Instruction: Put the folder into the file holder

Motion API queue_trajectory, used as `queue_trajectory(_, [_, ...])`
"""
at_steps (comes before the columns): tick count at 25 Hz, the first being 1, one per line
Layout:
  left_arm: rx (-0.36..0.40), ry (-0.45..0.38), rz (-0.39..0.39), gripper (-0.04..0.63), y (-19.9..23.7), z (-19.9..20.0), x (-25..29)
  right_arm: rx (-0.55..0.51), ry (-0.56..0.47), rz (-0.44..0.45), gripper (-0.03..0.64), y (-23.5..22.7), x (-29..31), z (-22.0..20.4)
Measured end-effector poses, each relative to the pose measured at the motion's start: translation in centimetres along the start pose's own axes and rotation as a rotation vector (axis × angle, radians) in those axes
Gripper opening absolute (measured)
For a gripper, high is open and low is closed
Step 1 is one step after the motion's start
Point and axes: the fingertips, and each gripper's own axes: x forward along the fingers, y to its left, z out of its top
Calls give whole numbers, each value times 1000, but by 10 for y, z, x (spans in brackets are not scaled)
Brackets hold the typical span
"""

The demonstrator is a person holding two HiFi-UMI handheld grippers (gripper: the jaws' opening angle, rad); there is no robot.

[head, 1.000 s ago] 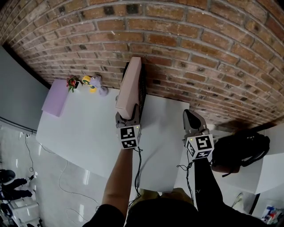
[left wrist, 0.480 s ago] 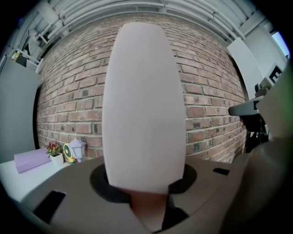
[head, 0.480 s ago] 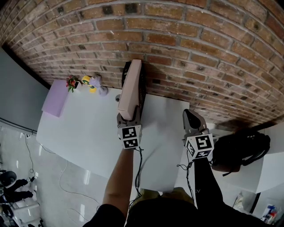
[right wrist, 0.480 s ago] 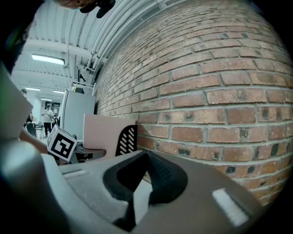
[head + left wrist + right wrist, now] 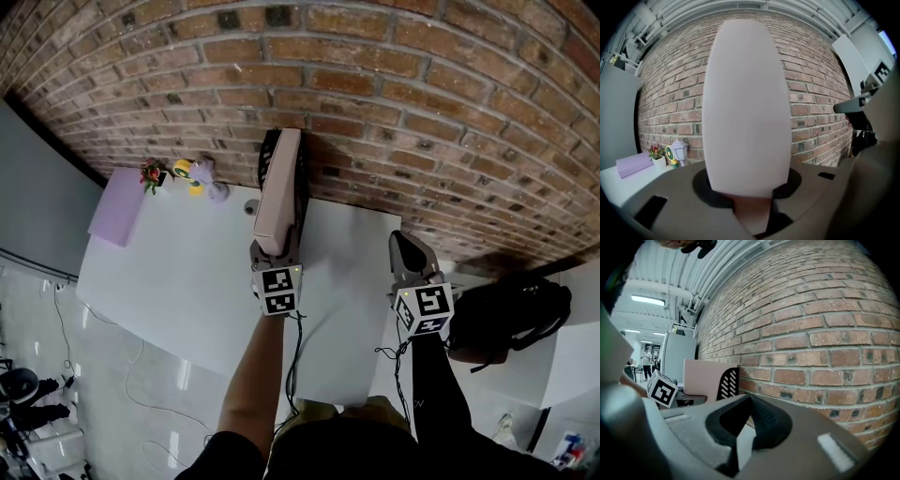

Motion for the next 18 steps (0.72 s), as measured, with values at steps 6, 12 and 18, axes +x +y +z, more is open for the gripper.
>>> queue_trajectory(6, [17, 0, 14, 166, -4, -3, -1, 0, -1, 0, 0, 1, -2, 0])
queue_trajectory(12, [16, 6, 16, 173, -3, -5, 0, -6, -4, 5, 0, 4, -4, 2])
queue_trajectory(18, [3, 36, -47, 289, -11, -10, 1, -16, -11, -5, 0, 6, -11, 8])
